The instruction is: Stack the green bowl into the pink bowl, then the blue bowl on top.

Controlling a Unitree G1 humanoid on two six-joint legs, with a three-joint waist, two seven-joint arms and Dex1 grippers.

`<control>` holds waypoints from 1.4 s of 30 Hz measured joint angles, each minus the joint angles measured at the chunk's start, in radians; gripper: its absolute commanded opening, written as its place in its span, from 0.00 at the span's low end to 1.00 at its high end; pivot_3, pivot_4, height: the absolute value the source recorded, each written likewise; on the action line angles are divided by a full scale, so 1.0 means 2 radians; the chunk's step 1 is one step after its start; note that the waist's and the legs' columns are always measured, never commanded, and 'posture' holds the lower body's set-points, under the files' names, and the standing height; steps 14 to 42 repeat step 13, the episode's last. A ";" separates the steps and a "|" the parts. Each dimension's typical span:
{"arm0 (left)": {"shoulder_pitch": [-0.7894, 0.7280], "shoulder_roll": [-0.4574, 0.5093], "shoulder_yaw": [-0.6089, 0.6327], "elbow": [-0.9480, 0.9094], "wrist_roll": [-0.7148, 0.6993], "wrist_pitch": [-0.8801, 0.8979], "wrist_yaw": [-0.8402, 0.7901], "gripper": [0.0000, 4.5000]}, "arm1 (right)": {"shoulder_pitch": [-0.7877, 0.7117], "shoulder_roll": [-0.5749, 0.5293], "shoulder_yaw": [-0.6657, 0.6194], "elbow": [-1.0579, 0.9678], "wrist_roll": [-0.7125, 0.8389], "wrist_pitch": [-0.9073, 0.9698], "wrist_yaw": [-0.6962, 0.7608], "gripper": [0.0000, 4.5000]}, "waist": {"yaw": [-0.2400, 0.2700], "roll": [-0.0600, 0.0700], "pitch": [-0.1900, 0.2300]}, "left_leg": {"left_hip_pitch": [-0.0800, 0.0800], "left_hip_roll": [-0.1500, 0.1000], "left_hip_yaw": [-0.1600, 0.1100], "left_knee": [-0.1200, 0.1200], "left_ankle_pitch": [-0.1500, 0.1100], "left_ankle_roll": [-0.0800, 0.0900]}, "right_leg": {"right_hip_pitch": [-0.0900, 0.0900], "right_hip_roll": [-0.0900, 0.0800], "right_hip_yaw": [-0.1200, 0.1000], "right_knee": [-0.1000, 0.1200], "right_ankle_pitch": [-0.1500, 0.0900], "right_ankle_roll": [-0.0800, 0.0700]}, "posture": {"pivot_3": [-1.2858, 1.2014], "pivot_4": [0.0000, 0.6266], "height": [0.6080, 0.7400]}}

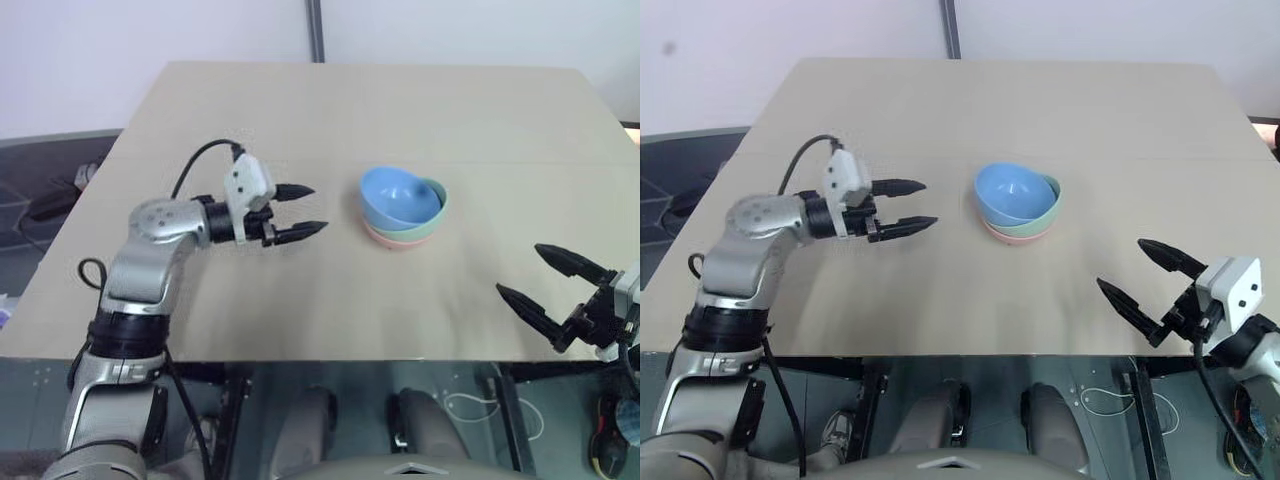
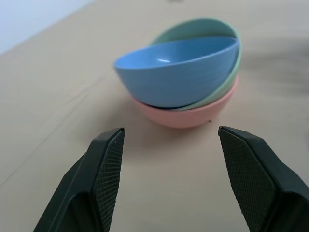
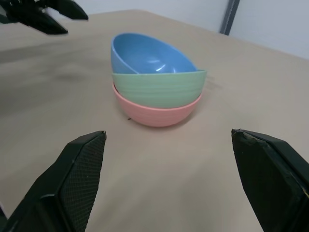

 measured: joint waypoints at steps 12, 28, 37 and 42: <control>0.151 0.034 0.074 -0.029 -0.040 -0.017 0.006 0.73 | -0.006 -0.052 -0.023 0.078 -0.044 0.010 0.027 1.00 | -0.003 0.000 0.000 | 0.007 0.001 0.000 -0.002 0.000 0.000 | 0.007 -0.002 0.000 -0.002 0.000 0.000 | 0.52 0.24 1.00; 0.158 0.035 0.079 -0.038 -0.045 -0.012 0.007 0.73 | -0.009 -0.053 -0.025 0.080 -0.044 0.013 0.027 1.00 | -0.004 0.000 0.000 | 0.007 0.001 0.000 -0.002 0.000 0.000 | 0.007 -0.002 0.000 -0.002 0.000 0.000 | 0.52 0.24 1.00; 0.158 0.035 0.079 -0.038 -0.045 -0.012 0.007 0.73 | -0.009 -0.053 -0.025 0.080 -0.044 0.013 0.027 1.00 | -0.004 0.000 0.000 | 0.007 0.001 0.000 -0.002 0.000 0.000 | 0.007 -0.002 0.000 -0.002 0.000 0.000 | 0.52 0.24 1.00; 0.158 0.035 0.079 -0.038 -0.045 -0.012 0.007 0.73 | -0.009 -0.053 -0.025 0.080 -0.044 0.013 0.027 1.00 | -0.004 0.000 0.000 | 0.007 0.001 0.000 -0.002 0.000 0.000 | 0.007 -0.002 0.000 -0.002 0.000 0.000 | 0.52 0.24 1.00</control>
